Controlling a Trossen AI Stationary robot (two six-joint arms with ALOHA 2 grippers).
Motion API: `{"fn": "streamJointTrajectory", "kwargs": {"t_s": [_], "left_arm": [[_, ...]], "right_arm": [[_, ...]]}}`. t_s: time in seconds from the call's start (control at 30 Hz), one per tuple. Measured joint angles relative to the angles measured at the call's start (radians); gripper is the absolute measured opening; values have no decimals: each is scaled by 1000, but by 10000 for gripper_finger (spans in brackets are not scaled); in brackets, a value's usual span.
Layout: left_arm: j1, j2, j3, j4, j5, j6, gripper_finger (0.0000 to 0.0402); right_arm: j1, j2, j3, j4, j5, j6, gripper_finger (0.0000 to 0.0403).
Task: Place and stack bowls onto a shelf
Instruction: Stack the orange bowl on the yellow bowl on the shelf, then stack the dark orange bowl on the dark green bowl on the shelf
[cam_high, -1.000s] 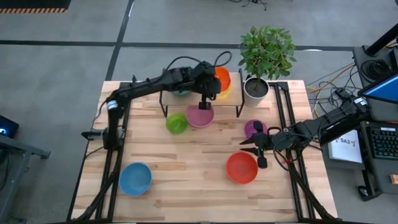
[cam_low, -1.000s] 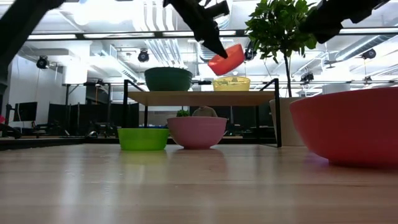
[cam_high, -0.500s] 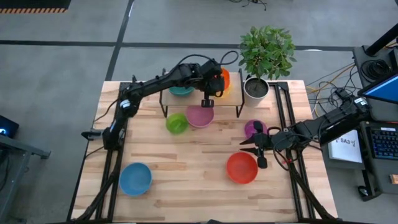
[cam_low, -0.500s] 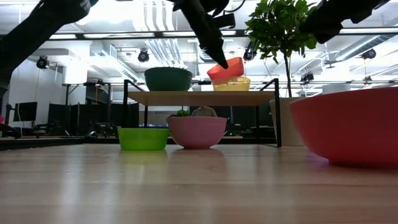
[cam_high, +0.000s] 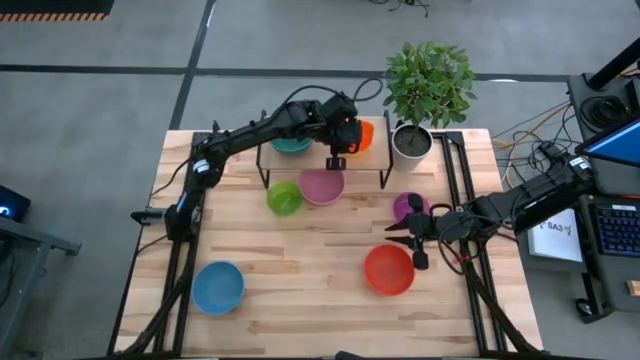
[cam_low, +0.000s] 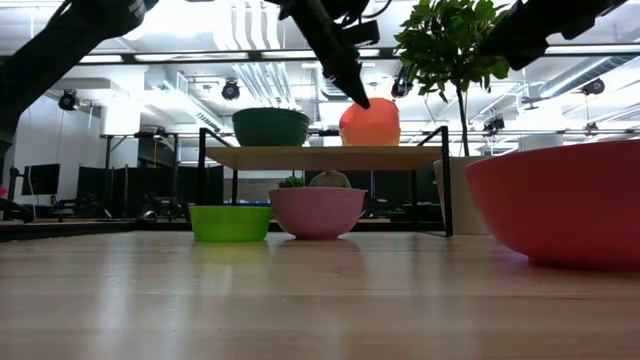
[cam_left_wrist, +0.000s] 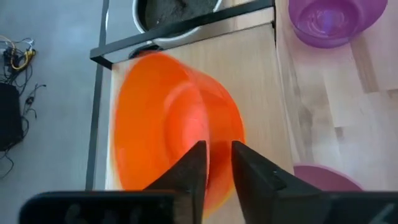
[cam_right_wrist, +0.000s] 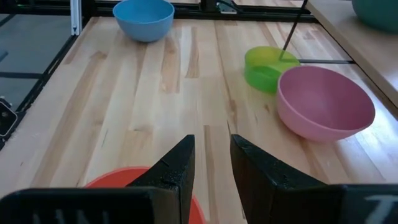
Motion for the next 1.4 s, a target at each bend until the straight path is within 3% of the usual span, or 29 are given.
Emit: {"fn": "streamJointTrajectory", "kwargs": {"t_s": [0.23,0.43,0.57,0.97,1.4], "left_arm": [[0,-17,-1,-2,0,1,110],[-1,-58,19,8,63,-20,115],[8,-67,27,102,132,-64,97],[31,-13,-18,155,139,-117,7],[31,-7,-73,170,139,-158,1]], "right_arm": [[0,2,0,0,0,1,93],[0,2,0,0,0,-2,93],[0,2,-1,1,1,-8,93],[0,2,-9,1,1,-9,93],[0,2,-12,5,3,-9,93]]}}
